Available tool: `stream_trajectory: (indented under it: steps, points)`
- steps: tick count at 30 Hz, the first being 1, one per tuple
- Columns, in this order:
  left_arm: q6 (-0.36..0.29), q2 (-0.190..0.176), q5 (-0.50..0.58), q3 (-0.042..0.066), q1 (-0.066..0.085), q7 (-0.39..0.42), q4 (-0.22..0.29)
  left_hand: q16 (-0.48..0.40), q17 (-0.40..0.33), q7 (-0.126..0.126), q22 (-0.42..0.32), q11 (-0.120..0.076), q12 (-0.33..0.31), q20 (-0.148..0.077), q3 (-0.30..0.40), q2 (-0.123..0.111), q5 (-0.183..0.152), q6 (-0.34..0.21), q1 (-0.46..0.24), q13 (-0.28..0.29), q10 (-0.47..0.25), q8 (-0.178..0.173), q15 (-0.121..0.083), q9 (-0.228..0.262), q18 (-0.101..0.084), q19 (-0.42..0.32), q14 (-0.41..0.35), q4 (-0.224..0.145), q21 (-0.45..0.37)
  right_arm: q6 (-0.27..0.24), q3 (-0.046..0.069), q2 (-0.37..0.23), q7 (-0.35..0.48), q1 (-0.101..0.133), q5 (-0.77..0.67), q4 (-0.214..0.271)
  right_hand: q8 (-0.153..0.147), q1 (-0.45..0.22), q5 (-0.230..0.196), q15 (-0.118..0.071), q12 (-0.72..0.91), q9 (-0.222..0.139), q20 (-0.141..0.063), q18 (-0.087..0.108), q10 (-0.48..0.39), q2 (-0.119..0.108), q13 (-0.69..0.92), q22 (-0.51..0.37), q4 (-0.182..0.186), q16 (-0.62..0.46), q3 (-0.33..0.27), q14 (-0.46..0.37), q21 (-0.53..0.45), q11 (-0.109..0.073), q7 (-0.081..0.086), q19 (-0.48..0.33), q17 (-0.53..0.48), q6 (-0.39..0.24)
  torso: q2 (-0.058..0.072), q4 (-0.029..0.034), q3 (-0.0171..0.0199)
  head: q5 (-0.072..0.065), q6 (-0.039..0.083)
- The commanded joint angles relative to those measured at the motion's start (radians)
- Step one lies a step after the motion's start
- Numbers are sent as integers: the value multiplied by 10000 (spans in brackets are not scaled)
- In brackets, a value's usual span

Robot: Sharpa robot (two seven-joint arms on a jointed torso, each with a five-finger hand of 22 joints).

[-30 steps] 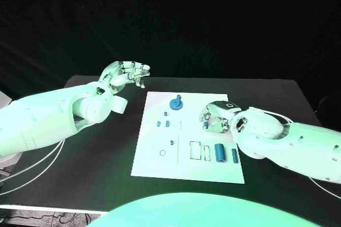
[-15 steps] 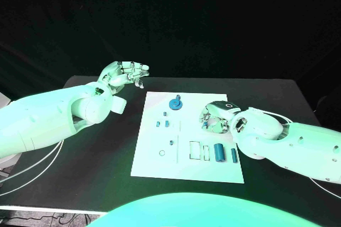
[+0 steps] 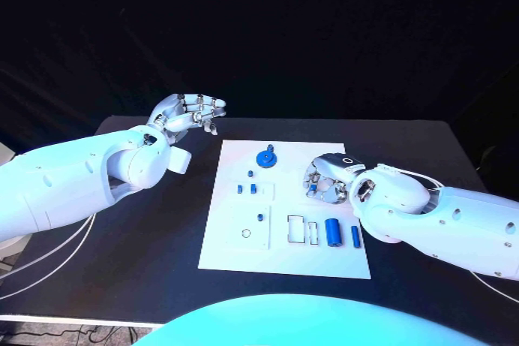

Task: Assemble the parts on the task board

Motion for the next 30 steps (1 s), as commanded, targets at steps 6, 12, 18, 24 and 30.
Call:
stream_trajectory:
  steps: [6, 12, 18, 24, 30]
  points:
    - [123, 7, -18, 9, 12, 45, 14, 52, -17, 120, -14, -14, 45, -14, -24, 54, 40, -63, 84, 17, -61, 45, 38, -16, 146, 55, -46, 19, -68, -162, -6, 8, -33, -17, -283, 42, 155, 10, -36, -128, 12, 125, -140, -201, 1036, 57, 325, 2265, -415, 44, 401, 400, 399, -680, -18, 753, 56, 169, 1, 3, 2, -30, 2]
    - [106, 16, -17, 9, 11, 44, 7, 55, -17, 121, -15, -13, 51, -13, -26, 60, 39, -65, 77, 17, -65, 50, 39, -17, 146, 56, -44, 28, -69, -351, -5, 14, -4, -19, -359, 78, 256, -34, -70, -182, 44, 227, -189, -244, 1342, 21, 492, 2345, -675, 79, 555, 419, 648, -744, -44, 799, 138, 298, -7, 4, -2, -44, 2]
    - [87, 24, -16, 9, 11, 41, 3, 55, -17, 121, -15, -13, 51, -13, -26, 60, 39, -65, 77, 17, -65, 50, 39, -17, 146, 56, -44, 28, -69, -559, -5, 26, 20, -21, -435, 125, 329, -10, -126, -202, 44, 294, -213, -271, 1480, -25, 595, 2390, -875, 100, 690, 429, 798, -763, -41, 828, 186, 386, -2, 9, -2, -49, 2]
    - [65, 28, -14, 9, 11, 43, -1, 61, -18, 123, -18, -11, 65, -10, -28, 73, 39, -71, 65, 19, -74, 60, 41, -19, 146, 58, -43, 45, -71, -709, -3, -11, 22, -22, -520, 203, 353, 4, -143, -210, 40, 323, -226, -287, 1546, -41, 639, 2414, -956, 103, 803, 429, 889, -767, -41, 846, 197, 412, -8, 5, -9, -44, 2]
    - [47, 37, -9, 9, 11, 47, -4, 61, -18, 123, -18, -11, 65, -10, -28, 73, 39, -71, 65, 19, -74, 60, 41, -19, 146, 58, -43, 45, -71, -718, 6, -139, -10, 30, -463, 426, 362, -1, -144, -211, 36, 333, -229, -295, 1566, -50, 652, 2426, -977, 116, 841, 434, 936, -767, -39, 856, 223, 423, -19, 7, -16, -39, 2]
